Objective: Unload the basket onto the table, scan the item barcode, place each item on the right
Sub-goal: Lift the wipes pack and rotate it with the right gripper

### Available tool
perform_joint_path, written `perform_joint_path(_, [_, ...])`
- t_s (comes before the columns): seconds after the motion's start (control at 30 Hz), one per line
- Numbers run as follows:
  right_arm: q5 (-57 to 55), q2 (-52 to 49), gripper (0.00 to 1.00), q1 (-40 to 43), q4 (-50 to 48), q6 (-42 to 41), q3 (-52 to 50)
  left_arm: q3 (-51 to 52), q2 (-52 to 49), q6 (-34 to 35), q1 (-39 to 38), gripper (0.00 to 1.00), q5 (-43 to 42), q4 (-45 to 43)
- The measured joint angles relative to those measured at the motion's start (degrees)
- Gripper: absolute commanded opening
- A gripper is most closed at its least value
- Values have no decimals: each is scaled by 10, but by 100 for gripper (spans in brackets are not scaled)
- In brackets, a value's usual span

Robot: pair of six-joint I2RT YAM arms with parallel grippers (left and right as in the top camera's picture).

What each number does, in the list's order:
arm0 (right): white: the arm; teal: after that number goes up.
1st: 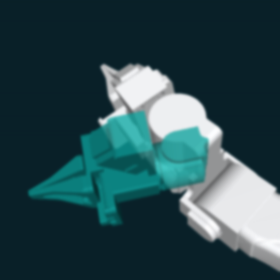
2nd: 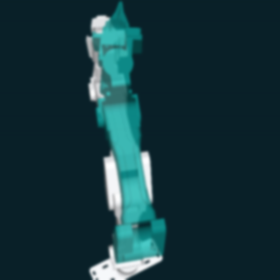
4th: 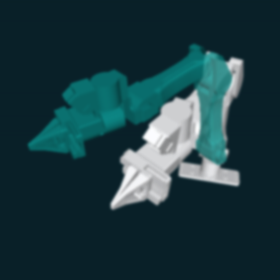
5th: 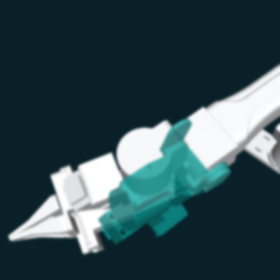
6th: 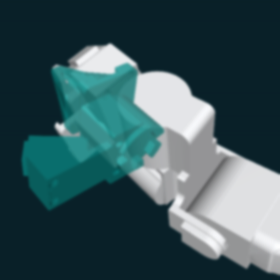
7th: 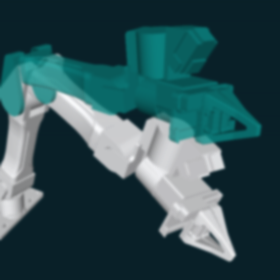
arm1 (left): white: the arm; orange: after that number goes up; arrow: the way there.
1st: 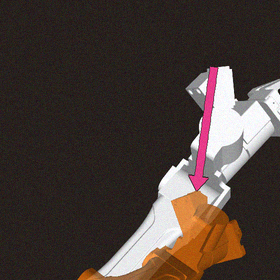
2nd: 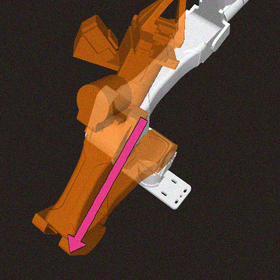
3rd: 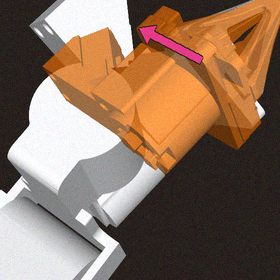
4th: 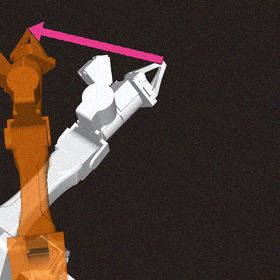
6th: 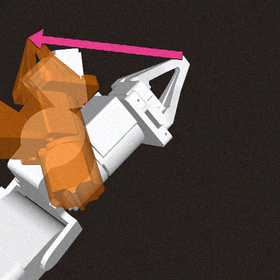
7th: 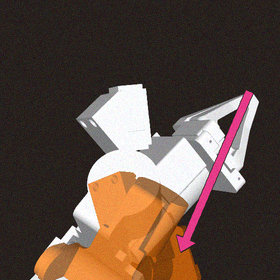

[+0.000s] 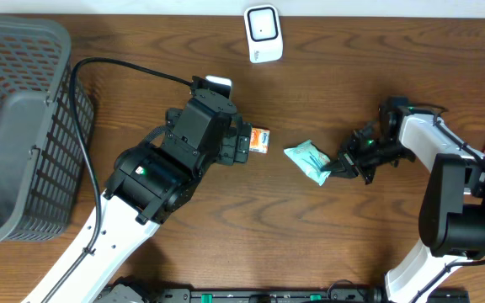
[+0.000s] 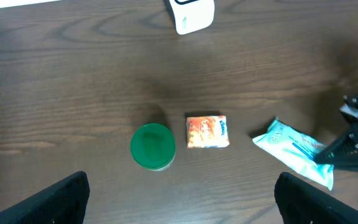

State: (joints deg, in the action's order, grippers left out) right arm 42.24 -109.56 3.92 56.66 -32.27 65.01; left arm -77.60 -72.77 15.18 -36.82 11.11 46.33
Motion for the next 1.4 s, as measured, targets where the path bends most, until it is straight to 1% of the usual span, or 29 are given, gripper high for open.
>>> perform_joint_path(0.1, [11,0,1,7,57,-94,4,0,0,0,0,95,0,0])
perform_joint_path(0.27, [56,0,1,19,122,-174,5,0,0,0,0,95,0,0])
perform_joint_path(0.4, [92,0,1,23,167,-208,5,0,0,0,0,95,0,0])
perform_joint_path(0.8, [146,-1,1,23,196,-302,5,0,0,0,0,95,0,0])
perform_joint_path(1.0, [212,-1,1,23,198,-295,5,0,0,0,0,95,0,0])
perform_joint_path(1.17, [275,-1,1,23,245,-224,5,0,0,0,0,95,0,0])
perform_joint_path(1.4, [327,-1,1,23,247,-160,5,0,0,0,0,95,0,0])
